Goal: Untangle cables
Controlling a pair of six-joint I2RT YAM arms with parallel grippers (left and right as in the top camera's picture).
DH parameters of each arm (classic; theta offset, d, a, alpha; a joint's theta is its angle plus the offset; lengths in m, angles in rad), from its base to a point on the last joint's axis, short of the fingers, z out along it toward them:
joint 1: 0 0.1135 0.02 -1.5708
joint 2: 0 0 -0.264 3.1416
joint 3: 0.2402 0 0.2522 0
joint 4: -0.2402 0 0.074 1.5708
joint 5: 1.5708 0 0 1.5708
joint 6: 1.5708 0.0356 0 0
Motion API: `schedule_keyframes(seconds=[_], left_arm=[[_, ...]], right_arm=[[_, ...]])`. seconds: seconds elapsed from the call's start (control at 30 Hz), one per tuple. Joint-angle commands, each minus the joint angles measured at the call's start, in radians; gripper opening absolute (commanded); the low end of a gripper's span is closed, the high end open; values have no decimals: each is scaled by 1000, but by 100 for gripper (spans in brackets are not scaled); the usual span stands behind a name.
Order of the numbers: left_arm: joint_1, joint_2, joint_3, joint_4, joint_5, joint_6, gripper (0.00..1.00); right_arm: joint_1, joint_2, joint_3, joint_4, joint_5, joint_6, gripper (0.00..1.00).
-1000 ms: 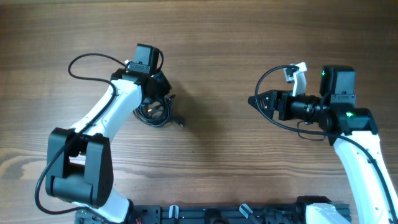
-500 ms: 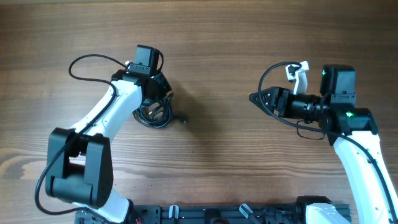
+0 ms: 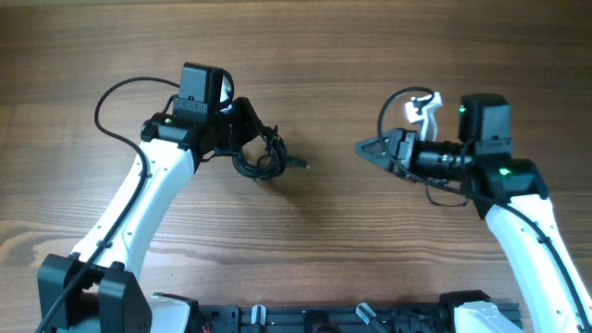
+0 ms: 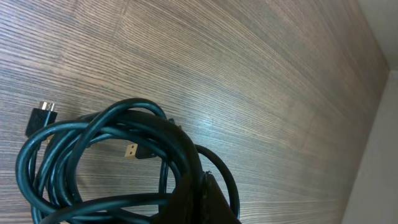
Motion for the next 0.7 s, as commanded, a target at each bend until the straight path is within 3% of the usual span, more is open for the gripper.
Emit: schedule_keyframes(seconds=[0.0, 0.2, 0.37, 0.4, 0.47, 0.53, 0.57, 0.67], left_arm=[[-32, 8, -3, -8, -66, 5, 4], [-153, 73, -3, -20, -308, -87, 4], [-159, 167, -3, -13, -326, -108, 5], [-159, 175, -3, -11, -326, -107, 17], [-159, 171, -1, 1, -325, -93, 62], [-156, 153, 13, 15, -325, -27, 91], [-148, 138, 33, -10, -321, -25, 99], [-111, 97, 76, -104, -321, -26, 100]], right_arm=[[82, 2, 13, 10, 104, 46, 58], [227, 11, 13, 38, 303, 143, 47], [246, 79, 13, 49, 302, 134, 46], [246, 90, 13, 49, 302, 132, 46], [246, 123, 13, 50, 302, 127, 46], [246, 133, 13, 66, 302, 60, 48], [246, 132, 13, 70, 303, 40, 51], [246, 132, 13, 76, 321, 29, 64]])
